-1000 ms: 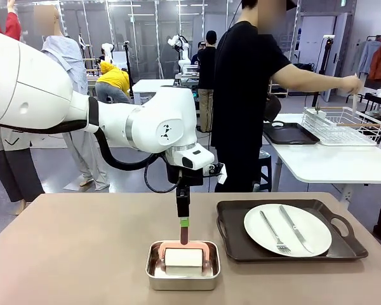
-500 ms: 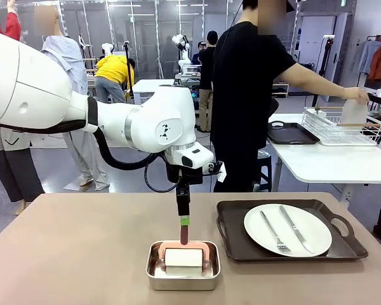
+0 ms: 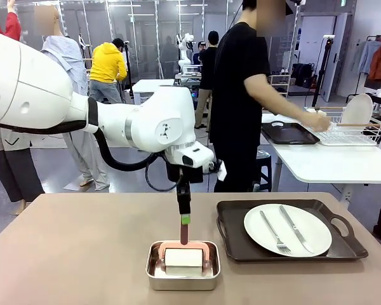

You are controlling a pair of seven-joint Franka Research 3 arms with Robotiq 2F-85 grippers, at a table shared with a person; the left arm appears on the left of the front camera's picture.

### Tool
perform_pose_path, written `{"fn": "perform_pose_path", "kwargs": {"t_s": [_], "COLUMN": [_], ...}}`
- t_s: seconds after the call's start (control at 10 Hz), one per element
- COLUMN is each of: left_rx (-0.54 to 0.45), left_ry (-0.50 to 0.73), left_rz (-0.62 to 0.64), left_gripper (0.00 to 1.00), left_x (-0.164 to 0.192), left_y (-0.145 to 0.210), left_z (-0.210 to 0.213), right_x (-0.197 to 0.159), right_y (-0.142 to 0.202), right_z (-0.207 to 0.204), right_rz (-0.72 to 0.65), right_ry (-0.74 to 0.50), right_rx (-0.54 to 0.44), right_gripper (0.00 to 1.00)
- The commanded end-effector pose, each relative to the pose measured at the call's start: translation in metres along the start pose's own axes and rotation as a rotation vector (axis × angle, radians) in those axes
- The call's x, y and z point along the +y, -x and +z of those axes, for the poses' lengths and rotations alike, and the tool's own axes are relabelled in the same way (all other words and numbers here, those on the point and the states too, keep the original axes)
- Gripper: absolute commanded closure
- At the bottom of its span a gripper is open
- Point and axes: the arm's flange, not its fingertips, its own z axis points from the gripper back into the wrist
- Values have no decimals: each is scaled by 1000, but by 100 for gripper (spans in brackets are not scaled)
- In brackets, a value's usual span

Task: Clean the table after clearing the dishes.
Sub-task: When the right (or left) Handle tray is removed, use the right hand (or left hand) to clean the right (or left) side of the table with the Lint Roller.

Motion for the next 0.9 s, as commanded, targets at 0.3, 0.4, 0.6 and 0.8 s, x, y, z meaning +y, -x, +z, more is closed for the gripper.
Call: {"fn": "perform_pose_path", "kwargs": {"t_s": [0.3,0.4,0.6,0.8], "left_rx": [-648,-758,-1005,-1182], "left_ry": [317,342,395,458], "left_rz": [934,1104,1398,1640], "left_gripper": [0,0,0,0], "left_x": [127,130,97,41], "left_y": [234,305,461,578], "left_z": [159,168,164,123], "right_x": [2,2,2,2], "right_y": [1,1,1,1], "right_z": [1,1,1,1], "right_rz": [1,1,1,1], "right_ry": [-3,-3,-3,-3], "right_rx": [-3,-3,-3,-3], "right_gripper": [0,0,0,0]}}
